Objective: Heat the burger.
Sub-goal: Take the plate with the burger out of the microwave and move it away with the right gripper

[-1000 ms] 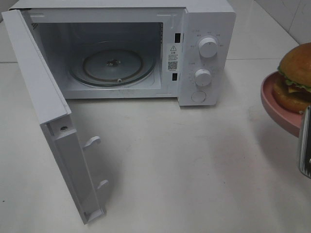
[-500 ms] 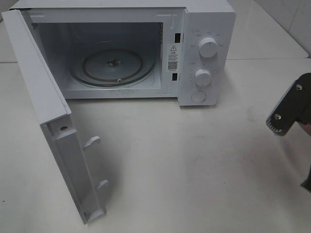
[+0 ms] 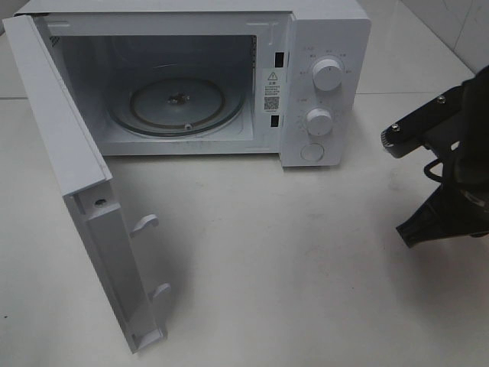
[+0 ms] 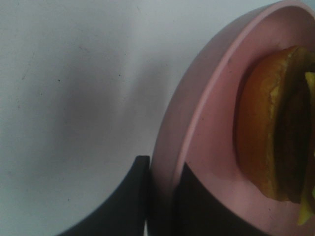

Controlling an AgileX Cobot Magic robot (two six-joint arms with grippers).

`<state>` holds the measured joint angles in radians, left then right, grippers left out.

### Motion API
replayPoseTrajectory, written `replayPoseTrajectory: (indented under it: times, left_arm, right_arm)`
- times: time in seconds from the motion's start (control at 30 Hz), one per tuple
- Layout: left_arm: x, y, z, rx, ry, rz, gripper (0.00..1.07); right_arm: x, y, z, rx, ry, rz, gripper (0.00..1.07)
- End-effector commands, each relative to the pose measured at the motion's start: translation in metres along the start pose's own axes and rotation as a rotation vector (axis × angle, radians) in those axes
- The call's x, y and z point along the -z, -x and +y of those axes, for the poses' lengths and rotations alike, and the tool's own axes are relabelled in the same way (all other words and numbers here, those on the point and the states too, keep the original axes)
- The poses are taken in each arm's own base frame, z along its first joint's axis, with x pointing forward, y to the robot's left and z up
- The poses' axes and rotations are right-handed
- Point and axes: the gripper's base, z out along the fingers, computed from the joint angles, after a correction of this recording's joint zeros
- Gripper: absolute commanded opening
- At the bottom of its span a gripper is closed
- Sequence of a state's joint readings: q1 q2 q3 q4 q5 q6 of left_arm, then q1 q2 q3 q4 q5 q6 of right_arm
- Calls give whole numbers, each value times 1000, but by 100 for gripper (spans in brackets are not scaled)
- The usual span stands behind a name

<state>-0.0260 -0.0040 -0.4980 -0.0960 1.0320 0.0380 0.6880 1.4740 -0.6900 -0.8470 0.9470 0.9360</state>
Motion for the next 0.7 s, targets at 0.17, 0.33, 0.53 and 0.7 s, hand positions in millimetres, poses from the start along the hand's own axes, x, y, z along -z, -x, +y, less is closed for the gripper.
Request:
replayPoseTrajectory:
  times: [0.17,0.33,0.53,0.7]
  left_arm:
    - [3,-2,-1,4,0,-27,100]
    - [3,-2,-1,4,0,-27,100]
    - [3,-2,-1,4,0,-27,100]
    - [3,-2,-1,4,0,-27,100]
  right_arm:
    - [-22,19,-4,-103,-108,74,2]
    - [-43,29,-6,-136,-136,140,4]
    - [-60,35,-8,-187,-155,193,6]
    - [-77,43,-13,-231,-175,235,7]
